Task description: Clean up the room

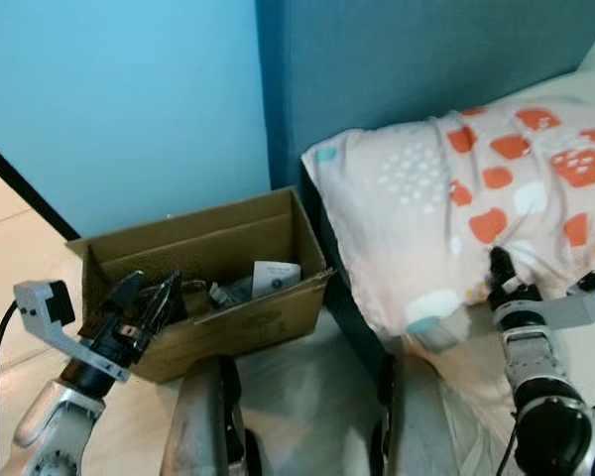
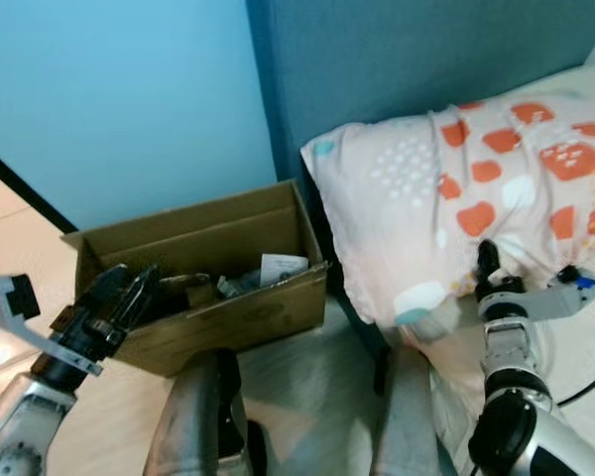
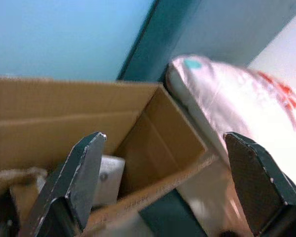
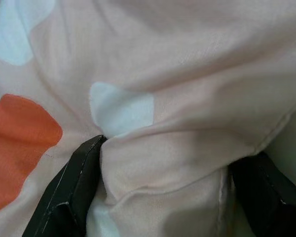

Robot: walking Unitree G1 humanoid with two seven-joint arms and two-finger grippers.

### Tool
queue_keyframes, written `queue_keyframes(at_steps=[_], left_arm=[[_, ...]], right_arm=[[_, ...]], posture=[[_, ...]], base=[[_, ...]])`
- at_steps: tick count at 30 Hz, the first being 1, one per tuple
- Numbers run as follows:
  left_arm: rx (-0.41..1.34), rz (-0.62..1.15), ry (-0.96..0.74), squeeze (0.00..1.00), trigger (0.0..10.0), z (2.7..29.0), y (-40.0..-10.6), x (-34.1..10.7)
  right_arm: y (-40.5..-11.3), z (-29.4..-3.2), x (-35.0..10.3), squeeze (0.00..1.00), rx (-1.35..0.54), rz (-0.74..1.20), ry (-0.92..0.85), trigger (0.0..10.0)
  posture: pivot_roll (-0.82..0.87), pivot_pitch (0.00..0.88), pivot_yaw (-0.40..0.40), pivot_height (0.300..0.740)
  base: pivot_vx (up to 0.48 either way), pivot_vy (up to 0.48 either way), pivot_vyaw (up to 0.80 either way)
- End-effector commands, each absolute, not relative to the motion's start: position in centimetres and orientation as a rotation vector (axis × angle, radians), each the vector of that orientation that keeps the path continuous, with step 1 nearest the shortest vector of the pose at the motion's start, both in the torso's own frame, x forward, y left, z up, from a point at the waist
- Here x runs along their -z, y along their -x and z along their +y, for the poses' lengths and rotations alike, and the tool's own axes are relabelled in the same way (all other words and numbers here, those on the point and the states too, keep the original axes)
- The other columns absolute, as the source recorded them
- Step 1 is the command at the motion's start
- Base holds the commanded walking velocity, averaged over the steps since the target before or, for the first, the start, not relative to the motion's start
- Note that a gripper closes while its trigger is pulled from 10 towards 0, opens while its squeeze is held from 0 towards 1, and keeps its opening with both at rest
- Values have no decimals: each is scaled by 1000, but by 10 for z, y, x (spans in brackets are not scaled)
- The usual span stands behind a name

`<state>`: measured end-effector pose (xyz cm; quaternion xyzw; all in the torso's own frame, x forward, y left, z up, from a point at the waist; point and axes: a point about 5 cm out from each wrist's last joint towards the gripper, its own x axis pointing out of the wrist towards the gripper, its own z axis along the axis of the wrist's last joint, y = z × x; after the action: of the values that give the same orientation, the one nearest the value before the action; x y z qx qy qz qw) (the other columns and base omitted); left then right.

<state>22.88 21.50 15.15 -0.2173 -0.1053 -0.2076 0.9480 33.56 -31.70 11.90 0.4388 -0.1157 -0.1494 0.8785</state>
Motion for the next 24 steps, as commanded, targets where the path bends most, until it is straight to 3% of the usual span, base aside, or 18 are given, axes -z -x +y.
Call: queue_keyframes(at_steps=[1,9,10,11,19,24], left_arm=[[421,-188,436,0,10000,218,-223,-152],[460,-155,438,0,10000,207,-214,-166],[468,-148,435,0,10000,205,-213,-167],[475,-144,433,0,10000,204,-212,-169],[484,-130,438,0,10000,201,-213,-171],[494,-130,448,0,10000,197,-216,-172]], right_arm=[[-331,-321,-113,0,345,-238,-953,10000],[-346,-322,-144,0,258,-341,-1025,10000],[-349,-317,-146,0,232,-332,-1036,4078],[-354,-310,-147,0,197,-312,-1040,0],[-368,-282,-154,0,37,-211,-973,0],[-365,-307,-167,0,159,-238,-922,0]], posture=[[269,485,67,510],[277,499,85,510],[276,504,87,510],[276,504,89,510],[258,491,85,510],[246,481,81,510]], base=[[0,0,0],[0,0,0],[0,0,0],[0,0,0],[0,0,0],[0,0,0]])
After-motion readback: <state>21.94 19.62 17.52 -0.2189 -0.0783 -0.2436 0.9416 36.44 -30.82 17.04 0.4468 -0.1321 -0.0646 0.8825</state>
